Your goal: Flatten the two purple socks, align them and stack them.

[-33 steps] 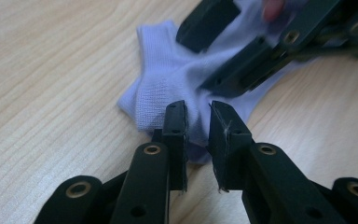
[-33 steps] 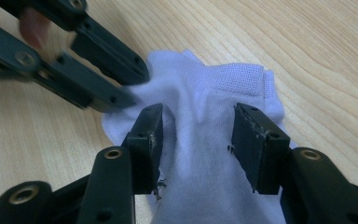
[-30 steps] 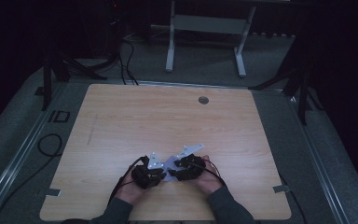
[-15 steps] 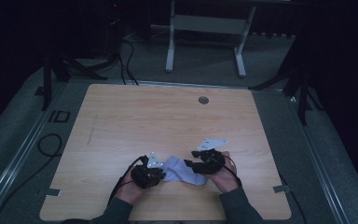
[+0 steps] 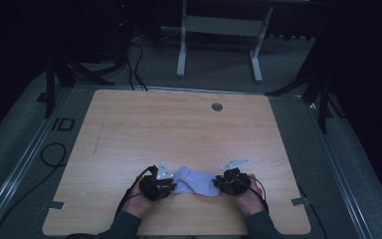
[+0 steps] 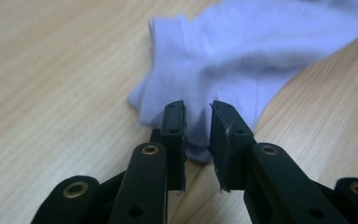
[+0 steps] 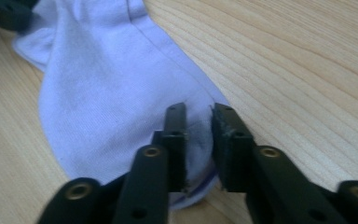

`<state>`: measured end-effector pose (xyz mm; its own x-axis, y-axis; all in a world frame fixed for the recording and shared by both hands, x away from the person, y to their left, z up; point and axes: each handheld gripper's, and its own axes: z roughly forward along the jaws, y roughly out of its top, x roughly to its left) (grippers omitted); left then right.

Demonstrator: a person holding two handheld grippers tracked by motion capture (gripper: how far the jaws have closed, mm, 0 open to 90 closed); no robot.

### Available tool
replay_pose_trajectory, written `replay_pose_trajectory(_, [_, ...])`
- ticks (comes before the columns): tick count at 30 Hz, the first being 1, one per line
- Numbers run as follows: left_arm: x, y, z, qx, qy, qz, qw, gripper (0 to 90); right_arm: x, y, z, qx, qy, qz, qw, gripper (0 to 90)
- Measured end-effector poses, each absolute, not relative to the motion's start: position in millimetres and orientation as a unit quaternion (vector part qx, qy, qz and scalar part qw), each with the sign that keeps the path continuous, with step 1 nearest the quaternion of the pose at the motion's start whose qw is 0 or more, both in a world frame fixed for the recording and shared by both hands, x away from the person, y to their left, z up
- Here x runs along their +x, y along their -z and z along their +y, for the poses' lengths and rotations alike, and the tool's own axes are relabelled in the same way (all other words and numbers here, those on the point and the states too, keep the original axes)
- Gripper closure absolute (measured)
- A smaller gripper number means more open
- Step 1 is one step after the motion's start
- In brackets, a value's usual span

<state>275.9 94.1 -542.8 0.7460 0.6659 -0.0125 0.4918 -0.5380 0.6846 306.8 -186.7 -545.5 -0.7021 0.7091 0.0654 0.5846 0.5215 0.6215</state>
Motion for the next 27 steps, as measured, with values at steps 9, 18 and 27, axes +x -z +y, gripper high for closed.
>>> replay_pose_trajectory(9, [265.3,539.8,77.2,0.880,-0.117,0.291,0.358,74.4,306.0,547.4,-185.0,0.377,-0.315,0.865,0.102,81.3])
replay_pose_trajectory(18, [272.1,550.9,74.6,0.885,-0.102,0.307,0.335,80.0,307.4,548.3,-186.7,0.378,-0.319,0.864,0.097,81.3])
replay_pose_trajectory(27, [273.5,547.3,83.3,0.885,-0.096,0.309,0.335,86.5,308.0,548.9,-187.6,0.381,-0.323,0.861,0.096,81.2])
